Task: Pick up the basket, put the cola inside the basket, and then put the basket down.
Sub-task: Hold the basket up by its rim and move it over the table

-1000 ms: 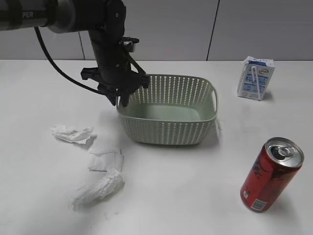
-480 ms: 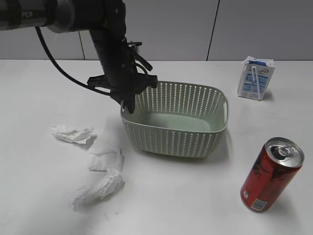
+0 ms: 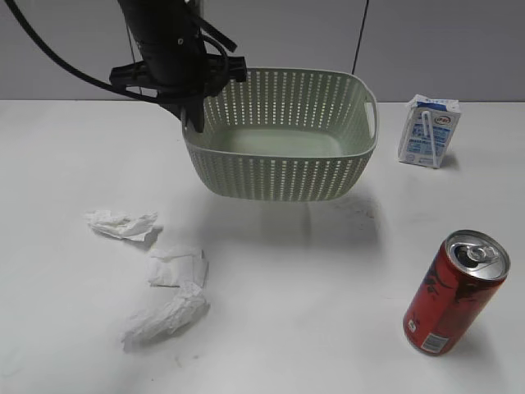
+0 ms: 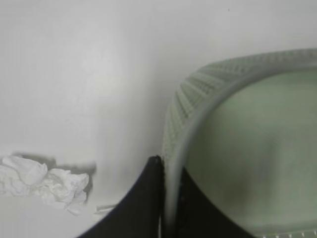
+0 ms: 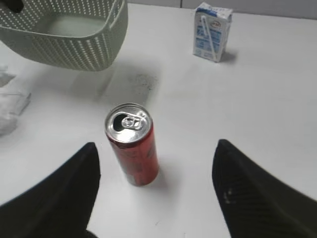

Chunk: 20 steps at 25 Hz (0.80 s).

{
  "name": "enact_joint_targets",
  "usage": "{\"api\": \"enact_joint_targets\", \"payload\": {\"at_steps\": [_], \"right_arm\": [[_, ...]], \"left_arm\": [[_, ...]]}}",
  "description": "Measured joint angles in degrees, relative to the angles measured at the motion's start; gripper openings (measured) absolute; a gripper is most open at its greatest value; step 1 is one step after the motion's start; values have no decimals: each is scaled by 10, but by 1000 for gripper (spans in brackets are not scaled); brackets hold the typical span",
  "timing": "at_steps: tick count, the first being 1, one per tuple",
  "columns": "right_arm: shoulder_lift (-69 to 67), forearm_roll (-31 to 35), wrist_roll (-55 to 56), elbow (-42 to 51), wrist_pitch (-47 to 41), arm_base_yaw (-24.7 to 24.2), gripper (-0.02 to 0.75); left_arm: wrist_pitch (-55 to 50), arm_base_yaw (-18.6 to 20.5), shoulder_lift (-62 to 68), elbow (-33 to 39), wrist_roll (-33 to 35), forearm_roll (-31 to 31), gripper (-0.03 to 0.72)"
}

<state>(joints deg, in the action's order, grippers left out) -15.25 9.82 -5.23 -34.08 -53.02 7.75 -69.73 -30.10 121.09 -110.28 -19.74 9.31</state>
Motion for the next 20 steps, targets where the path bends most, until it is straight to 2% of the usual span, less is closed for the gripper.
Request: {"api": "enact_joint_targets", "payload": {"at_steps": [8, 13, 16, 20], "right_arm": [[-267, 65, -8, -141, -90, 4, 535], [-387, 66, -10, -191, -93, 55, 536], [-446, 34, 7, -199, -88, 97, 559], [-512, -20, 52, -200, -70, 143, 641]], "left_arm": [[-1, 0, -4, 21, -32, 0, -3], [4, 0, -4, 54, -35, -14, -3], [9, 0, -4, 57, -33, -27, -3], [22, 0, -5, 57, -24, -29, -3]]}}
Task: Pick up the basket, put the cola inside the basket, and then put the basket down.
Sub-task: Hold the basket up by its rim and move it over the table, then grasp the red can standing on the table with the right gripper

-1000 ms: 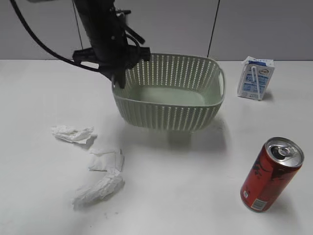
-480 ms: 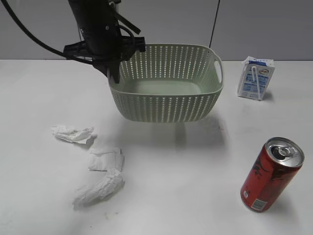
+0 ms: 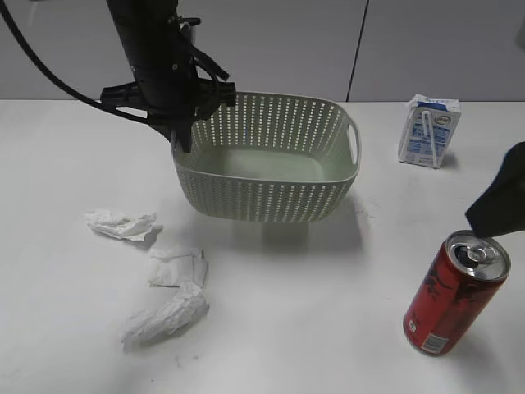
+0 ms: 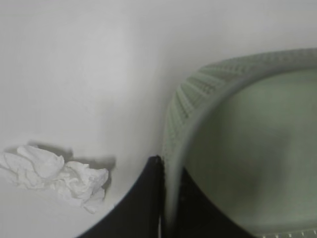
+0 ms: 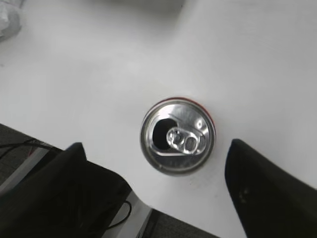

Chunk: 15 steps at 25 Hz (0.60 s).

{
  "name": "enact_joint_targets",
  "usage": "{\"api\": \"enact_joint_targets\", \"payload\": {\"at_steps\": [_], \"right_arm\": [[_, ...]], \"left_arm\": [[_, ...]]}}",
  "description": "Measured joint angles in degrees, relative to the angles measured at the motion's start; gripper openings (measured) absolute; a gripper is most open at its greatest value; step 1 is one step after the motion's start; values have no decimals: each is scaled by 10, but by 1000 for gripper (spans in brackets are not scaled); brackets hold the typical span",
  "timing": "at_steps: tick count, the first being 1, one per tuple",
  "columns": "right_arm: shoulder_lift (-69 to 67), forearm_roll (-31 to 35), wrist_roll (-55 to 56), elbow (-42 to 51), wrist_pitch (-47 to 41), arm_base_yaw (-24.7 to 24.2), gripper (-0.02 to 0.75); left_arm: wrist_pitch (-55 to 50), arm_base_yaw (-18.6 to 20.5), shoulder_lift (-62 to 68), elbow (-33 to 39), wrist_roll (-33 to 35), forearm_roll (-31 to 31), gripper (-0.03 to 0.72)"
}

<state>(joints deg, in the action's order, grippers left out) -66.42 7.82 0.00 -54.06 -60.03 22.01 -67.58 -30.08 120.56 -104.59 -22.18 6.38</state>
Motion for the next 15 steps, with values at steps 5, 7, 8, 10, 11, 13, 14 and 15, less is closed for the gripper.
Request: {"api": "enact_joint_targets", "payload": {"at_steps": [5, 7, 8, 10, 11, 13, 14, 15], "right_arm": [[-62, -17, 27, -2, 42, 7, 677], [-82, -34, 42, -2, 45, 7, 678], [-90, -38, 46, -2, 45, 7, 678], [-103, -36, 49, -2, 45, 7, 678], [-109, -32, 50, -2, 45, 7, 678], [-116, -27, 51, -2, 46, 7, 678], [-119, -27, 51, -2, 46, 7, 678], [-120, -27, 52, 0, 46, 7, 678]], "left_arm": [[8, 0, 0, 0, 0, 0, -3], [8, 0, 0, 0, 0, 0, -3], [8, 0, 0, 0, 0, 0, -3], [9, 0, 0, 0, 0, 0, -3], [9, 0, 0, 0, 0, 0, -3], [9, 0, 0, 0, 0, 0, -3], [9, 0, 0, 0, 0, 0, -3], [9, 0, 0, 0, 0, 0, -3]]}}
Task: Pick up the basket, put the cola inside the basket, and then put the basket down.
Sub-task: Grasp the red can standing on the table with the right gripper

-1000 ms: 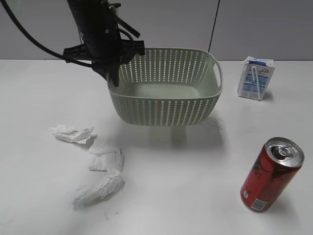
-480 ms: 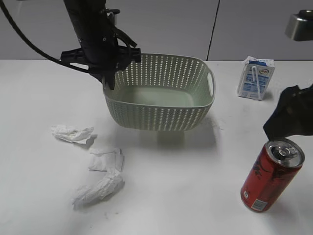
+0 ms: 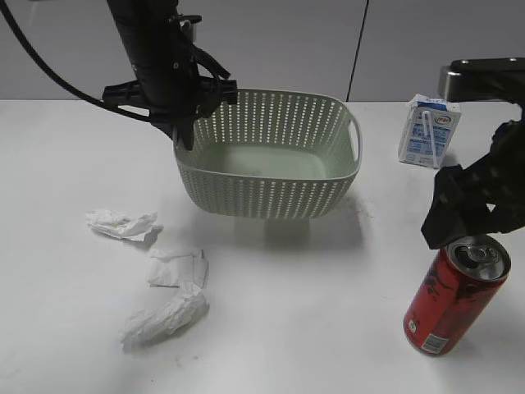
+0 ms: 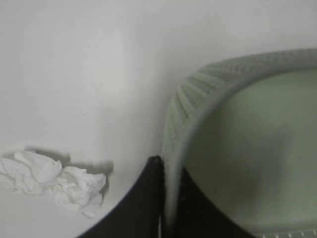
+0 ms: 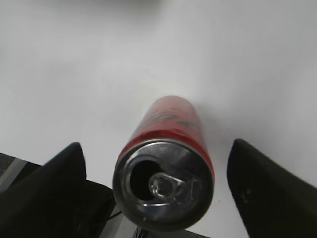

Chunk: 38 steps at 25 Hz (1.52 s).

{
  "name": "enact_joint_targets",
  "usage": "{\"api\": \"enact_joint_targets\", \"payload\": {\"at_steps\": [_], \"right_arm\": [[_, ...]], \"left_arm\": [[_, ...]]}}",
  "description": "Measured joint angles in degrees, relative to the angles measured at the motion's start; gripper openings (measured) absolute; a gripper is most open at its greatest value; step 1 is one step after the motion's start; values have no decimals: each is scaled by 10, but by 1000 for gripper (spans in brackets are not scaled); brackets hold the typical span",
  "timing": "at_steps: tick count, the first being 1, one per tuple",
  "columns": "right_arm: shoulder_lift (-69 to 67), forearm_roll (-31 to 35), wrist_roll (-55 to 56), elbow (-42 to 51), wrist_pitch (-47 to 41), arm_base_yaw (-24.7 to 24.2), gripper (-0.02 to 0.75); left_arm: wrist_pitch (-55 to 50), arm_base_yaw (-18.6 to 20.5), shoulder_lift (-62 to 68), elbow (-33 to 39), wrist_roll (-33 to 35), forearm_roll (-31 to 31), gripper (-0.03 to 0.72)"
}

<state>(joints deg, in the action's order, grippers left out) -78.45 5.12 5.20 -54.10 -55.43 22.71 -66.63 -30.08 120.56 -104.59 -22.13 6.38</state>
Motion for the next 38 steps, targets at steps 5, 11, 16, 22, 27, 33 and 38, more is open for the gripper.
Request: {"api": "enact_joint_targets", "payload": {"at_steps": [5, 11, 16, 22, 27, 33, 38], "right_arm": [[-4, -2, 10, 13, 1, 0, 678], [-15, -10, 24, 21, 7, 0, 677], [-53, 1, 26, 21, 4, 0, 665], [-68, 7, 26, 21, -1, 0, 542], [-68, 7, 26, 21, -6, 0, 504], [-50, 7, -8, -18, -60, 0, 504], [-7, 7, -61, -157, -105, 0, 504]], "left_arm": [[1, 0, 0, 0, 0, 0, -3], [5, 0, 0, 0, 0, 4, -3], [7, 0, 0, 0, 0, 5, -3], [8, 0, 0, 0, 0, 6, -3], [12, 0, 0, 0, 0, 6, -3], [23, 0, 0, 0, 0, 5, -3], [38, 0, 0, 0, 4, 7, -3]]}}
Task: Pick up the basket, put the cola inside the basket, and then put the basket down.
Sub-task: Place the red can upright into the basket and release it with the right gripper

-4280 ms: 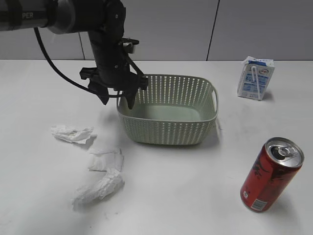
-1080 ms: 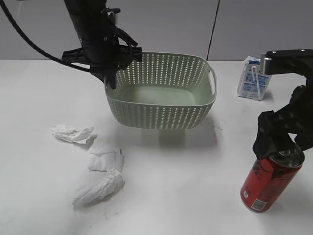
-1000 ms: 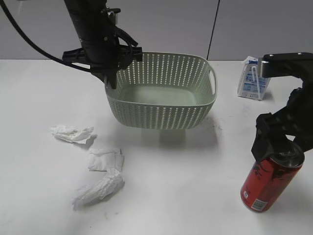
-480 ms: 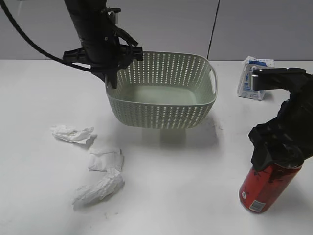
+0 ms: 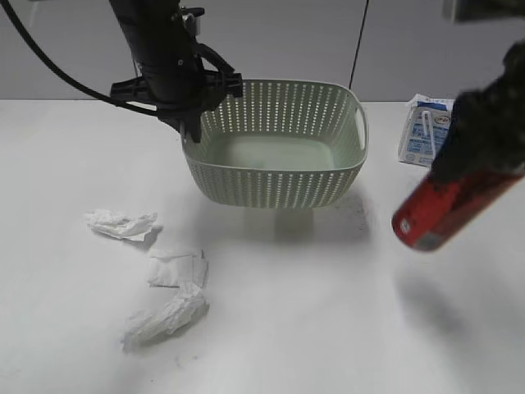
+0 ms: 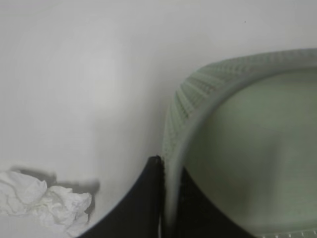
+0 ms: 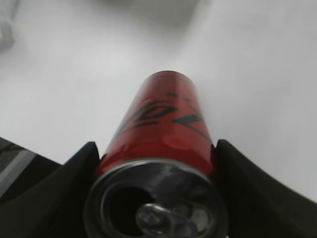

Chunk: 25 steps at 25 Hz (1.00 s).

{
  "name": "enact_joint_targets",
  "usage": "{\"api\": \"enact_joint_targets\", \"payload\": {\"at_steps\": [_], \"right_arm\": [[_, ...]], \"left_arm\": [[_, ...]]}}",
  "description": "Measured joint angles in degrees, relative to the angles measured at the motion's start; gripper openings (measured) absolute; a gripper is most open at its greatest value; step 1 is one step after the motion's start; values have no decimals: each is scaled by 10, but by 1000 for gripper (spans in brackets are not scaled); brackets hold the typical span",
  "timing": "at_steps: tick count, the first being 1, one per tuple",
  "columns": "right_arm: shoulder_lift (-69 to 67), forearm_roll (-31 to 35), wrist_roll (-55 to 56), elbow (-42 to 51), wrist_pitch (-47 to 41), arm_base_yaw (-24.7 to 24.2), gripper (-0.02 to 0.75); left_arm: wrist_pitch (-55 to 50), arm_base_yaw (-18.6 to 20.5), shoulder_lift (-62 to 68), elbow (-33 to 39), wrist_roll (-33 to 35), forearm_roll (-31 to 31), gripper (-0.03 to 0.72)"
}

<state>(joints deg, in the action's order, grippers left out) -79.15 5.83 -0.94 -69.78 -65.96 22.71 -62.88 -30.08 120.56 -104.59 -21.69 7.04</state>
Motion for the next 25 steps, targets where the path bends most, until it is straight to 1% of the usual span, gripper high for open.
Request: {"api": "enact_joint_targets", "payload": {"at_steps": [5, 8, 11, 17, 21, 25], "right_arm": [[-24, 12, -40, -160, -4, 3, 504], [-84, 22, -57, -245, -12, 19, 504], [-161, 27, -63, -304, -19, 36, 504], [-292, 28, -78, -351, -22, 43, 504], [-338, 28, -90, -354, -19, 43, 504], [-355, 38, -100, -354, -12, 43, 504]], "left_arm": [[3, 0, 0, 0, 6, 4, -3], [3, 0, 0, 0, 8, 10, -3], [3, 0, 0, 0, 8, 12, -3], [-7, 0, 0, 0, 8, 23, -3], [-7, -1, 0, 0, 10, 33, -3], [-10, -10, 0, 1, 15, 31, -3]]}}
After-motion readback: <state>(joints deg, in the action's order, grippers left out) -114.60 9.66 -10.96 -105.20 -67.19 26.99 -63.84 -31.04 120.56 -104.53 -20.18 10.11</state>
